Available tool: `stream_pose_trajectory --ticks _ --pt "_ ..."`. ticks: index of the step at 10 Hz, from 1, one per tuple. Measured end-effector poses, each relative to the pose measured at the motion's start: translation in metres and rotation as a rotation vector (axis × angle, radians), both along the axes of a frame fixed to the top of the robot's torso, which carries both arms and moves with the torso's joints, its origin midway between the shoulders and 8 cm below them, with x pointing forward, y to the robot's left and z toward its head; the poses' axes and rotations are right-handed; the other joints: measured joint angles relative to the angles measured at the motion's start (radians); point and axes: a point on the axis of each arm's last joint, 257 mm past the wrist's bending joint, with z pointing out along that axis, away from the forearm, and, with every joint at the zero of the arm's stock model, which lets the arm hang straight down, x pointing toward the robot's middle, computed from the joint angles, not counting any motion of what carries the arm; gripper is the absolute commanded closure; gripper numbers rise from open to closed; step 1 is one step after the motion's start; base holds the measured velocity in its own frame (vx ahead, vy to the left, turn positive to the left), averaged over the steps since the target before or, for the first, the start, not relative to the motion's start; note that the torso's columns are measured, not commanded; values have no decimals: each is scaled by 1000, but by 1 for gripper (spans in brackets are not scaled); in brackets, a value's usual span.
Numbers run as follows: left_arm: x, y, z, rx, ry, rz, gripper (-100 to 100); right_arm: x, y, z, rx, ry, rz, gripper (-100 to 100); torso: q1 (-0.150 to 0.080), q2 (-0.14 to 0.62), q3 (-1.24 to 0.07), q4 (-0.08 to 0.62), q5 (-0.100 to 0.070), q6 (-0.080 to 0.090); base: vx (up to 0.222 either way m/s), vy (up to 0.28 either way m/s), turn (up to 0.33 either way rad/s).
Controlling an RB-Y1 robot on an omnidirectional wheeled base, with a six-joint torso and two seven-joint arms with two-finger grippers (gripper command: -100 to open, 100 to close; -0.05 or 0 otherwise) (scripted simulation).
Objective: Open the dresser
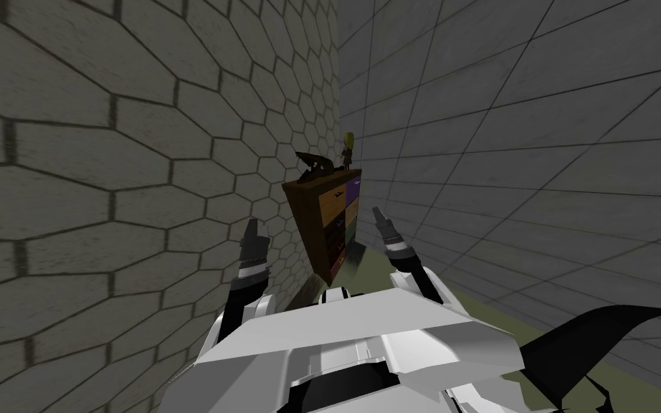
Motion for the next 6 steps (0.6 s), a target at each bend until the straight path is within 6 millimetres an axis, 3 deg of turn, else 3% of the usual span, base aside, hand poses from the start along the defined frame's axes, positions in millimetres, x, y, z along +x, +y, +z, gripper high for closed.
stream_pose_trajectory --ticks 6 --pt "0 0 0 0 0 0 0 4 3 -18 -217 -6 -99 -100 -1 -1 0 0 0 0 23 -5 32"
